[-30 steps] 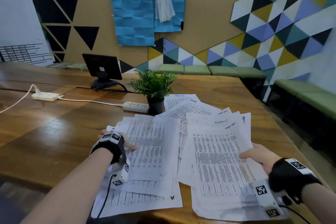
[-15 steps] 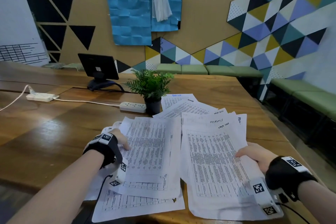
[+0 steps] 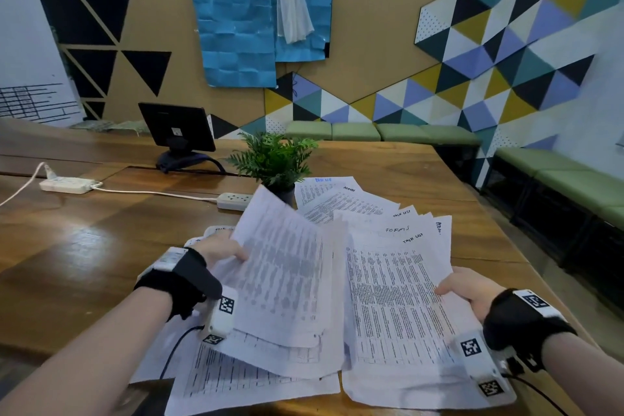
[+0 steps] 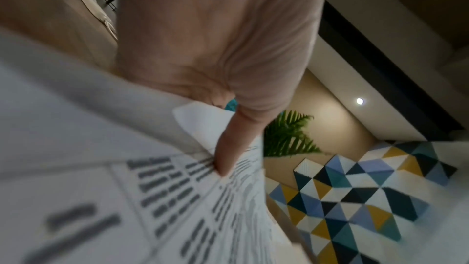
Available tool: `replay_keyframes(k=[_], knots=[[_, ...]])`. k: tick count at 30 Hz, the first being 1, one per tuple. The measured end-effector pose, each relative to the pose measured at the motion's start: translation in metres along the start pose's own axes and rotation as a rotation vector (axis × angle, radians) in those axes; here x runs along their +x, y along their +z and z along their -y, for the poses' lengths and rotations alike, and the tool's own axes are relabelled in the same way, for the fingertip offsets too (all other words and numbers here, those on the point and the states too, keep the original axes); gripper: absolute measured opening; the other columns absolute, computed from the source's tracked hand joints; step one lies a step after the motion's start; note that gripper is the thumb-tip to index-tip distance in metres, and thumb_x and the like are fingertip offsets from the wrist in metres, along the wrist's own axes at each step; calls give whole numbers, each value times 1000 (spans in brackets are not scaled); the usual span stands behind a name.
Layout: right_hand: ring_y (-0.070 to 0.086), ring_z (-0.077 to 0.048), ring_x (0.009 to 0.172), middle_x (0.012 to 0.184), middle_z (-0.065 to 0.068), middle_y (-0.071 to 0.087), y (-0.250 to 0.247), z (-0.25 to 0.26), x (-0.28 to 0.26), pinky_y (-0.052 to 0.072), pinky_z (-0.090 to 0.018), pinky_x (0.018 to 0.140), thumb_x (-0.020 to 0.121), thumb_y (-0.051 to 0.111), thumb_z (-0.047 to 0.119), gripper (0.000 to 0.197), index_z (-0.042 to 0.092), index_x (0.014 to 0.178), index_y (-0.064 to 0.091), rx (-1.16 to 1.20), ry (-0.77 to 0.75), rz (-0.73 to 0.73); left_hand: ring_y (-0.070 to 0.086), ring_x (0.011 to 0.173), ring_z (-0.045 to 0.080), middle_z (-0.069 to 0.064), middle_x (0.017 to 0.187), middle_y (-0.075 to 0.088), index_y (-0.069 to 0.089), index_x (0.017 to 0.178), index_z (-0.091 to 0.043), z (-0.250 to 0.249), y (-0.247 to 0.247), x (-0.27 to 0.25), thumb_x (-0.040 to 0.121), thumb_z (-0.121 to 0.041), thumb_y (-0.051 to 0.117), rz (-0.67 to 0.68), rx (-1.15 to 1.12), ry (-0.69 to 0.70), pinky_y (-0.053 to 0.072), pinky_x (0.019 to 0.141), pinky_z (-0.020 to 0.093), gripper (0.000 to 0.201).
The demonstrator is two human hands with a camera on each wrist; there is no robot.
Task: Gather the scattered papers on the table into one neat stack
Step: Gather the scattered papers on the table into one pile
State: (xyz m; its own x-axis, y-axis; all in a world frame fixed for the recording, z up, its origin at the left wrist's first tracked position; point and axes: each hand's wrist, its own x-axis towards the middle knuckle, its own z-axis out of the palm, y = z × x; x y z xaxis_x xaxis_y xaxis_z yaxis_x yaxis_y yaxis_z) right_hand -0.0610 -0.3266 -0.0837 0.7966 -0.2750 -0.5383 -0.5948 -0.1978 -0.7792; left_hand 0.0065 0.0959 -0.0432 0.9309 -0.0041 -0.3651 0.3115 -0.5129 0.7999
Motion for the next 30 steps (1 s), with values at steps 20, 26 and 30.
replay_keyframes(k=[20, 26, 30], knots=[[56, -39, 122, 127, -21, 63, -19, -10, -14, 40, -52, 107, 74, 69, 57, 70, 6, 123, 65, 351, -17, 371, 47, 130, 30, 9, 141, 47, 45, 137, 3, -58, 143, -10, 85, -19, 69, 296, -264, -63, 39, 107, 41, 61], [58, -44, 116, 125, -28, 61, -10, -20, 3, 38, -60, 105, 11, 87, -3, 128, 2, 133, 48, 115, -111, 197, 57, 117, 30, 14, 128, 61, 63, 109, -13, -43, 80, -7, 96, -41, 40, -106, 505, 163, 41, 103, 36, 39], [59, -41, 109, 127, -23, 59, -20, -4, -19, 52, -51, 86, 81, 45, -21, 65, 11, 137, 41, 249, -107, 156, 32, 139, 37, 21, 153, 28, 26, 148, -9, 12, 6, -5, 79, -62, 53, -299, 801, -193, 32, 113, 49, 91]])
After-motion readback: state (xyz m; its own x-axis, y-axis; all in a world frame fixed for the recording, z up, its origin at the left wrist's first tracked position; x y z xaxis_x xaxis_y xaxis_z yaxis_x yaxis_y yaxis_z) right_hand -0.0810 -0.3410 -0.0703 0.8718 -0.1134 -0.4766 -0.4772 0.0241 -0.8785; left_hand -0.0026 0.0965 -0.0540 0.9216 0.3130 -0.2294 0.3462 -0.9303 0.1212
